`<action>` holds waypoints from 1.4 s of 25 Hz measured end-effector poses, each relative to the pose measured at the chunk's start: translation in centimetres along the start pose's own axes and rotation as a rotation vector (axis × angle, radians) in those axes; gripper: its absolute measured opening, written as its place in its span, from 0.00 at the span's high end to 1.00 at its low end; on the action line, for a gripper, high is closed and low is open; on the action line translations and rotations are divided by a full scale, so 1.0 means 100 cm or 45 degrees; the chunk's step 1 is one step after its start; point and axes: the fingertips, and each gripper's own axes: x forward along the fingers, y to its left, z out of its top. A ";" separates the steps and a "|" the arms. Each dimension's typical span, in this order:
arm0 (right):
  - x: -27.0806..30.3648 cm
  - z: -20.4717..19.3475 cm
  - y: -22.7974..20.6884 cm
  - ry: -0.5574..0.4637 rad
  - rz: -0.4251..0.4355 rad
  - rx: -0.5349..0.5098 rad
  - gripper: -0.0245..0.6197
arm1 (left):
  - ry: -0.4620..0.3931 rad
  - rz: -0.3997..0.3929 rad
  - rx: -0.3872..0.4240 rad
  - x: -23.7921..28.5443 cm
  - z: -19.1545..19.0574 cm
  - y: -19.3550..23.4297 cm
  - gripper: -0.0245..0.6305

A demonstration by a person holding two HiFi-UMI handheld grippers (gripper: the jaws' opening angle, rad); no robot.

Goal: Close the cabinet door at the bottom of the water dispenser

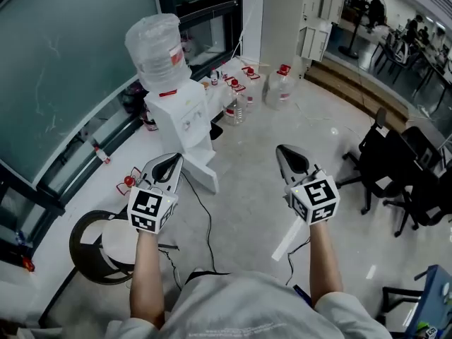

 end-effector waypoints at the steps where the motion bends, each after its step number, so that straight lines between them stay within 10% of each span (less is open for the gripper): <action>1: -0.002 -0.005 -0.008 0.012 0.008 -0.004 0.92 | 0.011 0.014 -0.008 0.003 -0.001 -0.005 0.93; 17: 0.040 -0.032 -0.055 0.039 0.122 -0.108 0.92 | 0.072 0.061 -0.021 0.067 -0.013 -0.003 0.93; 35: 0.319 -0.009 -0.108 0.051 -0.005 -0.114 0.92 | 0.007 -0.029 -0.048 0.261 -0.074 0.232 0.93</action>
